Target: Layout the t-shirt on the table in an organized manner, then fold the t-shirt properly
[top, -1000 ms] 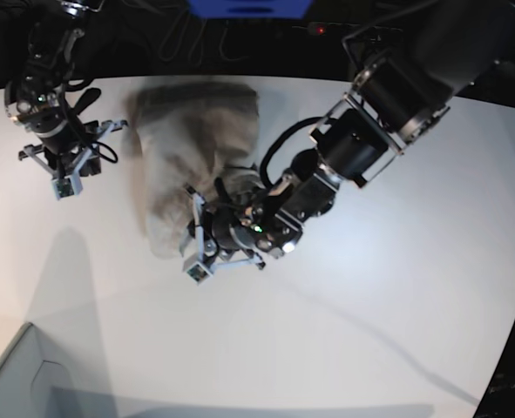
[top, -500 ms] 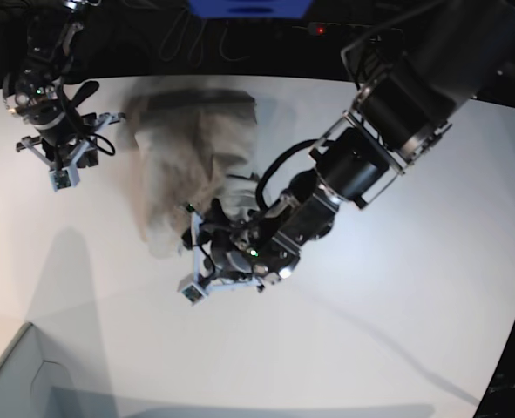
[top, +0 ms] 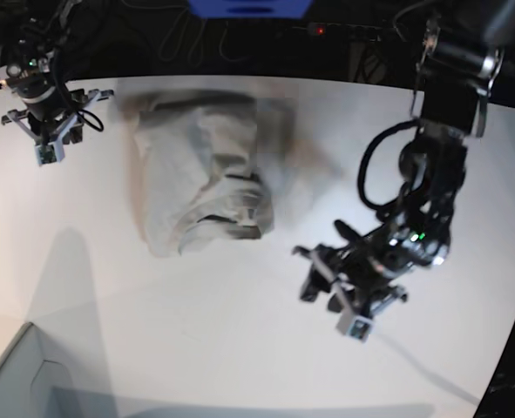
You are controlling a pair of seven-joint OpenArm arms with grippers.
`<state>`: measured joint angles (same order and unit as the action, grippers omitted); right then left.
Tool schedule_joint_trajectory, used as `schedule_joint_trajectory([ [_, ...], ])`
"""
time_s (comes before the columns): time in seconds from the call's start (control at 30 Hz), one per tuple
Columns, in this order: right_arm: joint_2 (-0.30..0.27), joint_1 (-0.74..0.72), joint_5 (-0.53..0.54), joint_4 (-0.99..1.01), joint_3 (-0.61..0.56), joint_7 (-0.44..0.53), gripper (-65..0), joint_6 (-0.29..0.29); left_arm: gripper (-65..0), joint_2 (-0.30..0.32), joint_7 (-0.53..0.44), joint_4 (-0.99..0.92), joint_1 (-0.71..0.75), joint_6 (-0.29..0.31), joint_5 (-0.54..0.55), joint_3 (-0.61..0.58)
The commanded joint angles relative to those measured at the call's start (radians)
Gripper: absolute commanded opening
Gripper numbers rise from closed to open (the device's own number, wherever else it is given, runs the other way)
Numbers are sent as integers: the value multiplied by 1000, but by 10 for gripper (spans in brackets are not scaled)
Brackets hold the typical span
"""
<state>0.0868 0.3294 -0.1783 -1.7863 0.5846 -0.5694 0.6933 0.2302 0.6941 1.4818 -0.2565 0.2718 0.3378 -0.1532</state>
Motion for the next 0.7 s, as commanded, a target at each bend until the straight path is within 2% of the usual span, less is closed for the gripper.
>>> schedule_joint_trajectory([
  [0.0,9,14,10,-39,30,18,-552,5,-380,7,9,62,30,5,11,59],
  [0.07,43,40,9,-66,73,18,-553,5,-382,8,103,168,151,7,11,200],
  [0.13,63,75,9,-74,110,18,-577,5,-419,5,183,273,285,10,11,337],
  [0.23,70,126,9,-68,147,18,-640,5,-540,-5,278,375,458,8,11,487],
  [0.3,70,167,9,-68,165,19,-650,5,-643,-32,329,415,570,5,10,590],
  [0.4,70,222,12,-48,173,19,-650,5,-640,-87,396,422,711,10,2,737],
  [0.47,70,236,12,29,174,28,-650,5,-650,-121,396,408,790,10,-1,786],
  [0.53,70,233,10,162,170,33,-650,5,-650,-131,353,328,850,10,-1,785],
  [0.67,21,175,9,421,160,99,-650,5,-650,-128,158,110,885,10,-15,706],
])
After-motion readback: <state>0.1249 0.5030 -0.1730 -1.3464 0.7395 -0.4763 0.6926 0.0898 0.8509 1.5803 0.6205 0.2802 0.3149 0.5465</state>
